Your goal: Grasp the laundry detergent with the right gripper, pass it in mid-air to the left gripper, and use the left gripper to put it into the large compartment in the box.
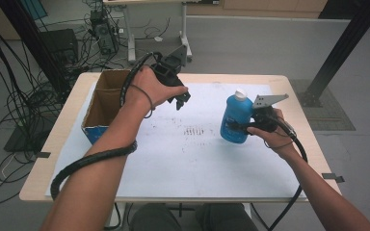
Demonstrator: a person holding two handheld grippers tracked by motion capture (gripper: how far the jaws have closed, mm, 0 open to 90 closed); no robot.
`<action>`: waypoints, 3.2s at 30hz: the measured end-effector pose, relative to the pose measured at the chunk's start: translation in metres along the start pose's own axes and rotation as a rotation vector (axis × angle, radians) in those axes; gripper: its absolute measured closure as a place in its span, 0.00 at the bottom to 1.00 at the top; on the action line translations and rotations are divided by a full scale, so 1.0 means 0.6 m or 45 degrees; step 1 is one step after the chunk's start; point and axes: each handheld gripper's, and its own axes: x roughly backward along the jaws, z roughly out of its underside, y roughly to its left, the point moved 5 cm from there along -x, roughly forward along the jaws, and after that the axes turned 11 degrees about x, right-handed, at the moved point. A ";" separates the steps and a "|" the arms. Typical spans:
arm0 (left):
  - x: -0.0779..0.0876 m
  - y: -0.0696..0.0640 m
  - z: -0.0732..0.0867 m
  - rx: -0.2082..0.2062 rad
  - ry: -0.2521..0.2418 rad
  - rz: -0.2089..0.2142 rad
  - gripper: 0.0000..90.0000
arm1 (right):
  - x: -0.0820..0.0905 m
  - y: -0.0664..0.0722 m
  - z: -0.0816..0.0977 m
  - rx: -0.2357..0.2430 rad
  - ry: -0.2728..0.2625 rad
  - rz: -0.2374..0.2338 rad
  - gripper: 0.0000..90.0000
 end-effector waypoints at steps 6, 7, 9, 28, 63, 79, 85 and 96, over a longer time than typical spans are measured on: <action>0.028 0.002 -0.005 -0.103 0.001 0.028 0.07 | -0.007 -0.004 -0.049 0.013 -0.024 -0.049 0.50; 0.033 0.001 -0.007 -0.107 -0.006 0.038 0.07 | -0.010 -0.003 -0.058 0.018 -0.020 -0.065 0.50; 0.043 0.002 -0.011 -0.146 -0.016 0.041 0.07 | -0.017 -0.001 -0.078 0.031 -0.020 -0.098 0.50; 0.124 -0.020 -0.016 -0.645 0.004 0.106 0.07 | -0.102 0.031 -0.195 0.216 -0.037 -0.345 0.50; 0.090 -0.051 0.012 -0.936 0.215 0.139 0.07 | -0.138 0.125 -0.249 0.371 -0.149 -0.584 0.50; 0.079 -0.052 0.010 -0.945 0.221 0.134 0.07 | -0.136 0.122 -0.253 0.378 -0.161 -0.574 0.50; 0.079 -0.049 0.012 -0.951 0.220 0.132 0.07 | -0.135 0.120 -0.255 0.377 -0.168 -0.563 0.50; 0.079 -0.047 0.017 -0.942 0.220 0.137 0.07 | -0.133 0.125 -0.258 0.358 -0.170 -0.574 0.50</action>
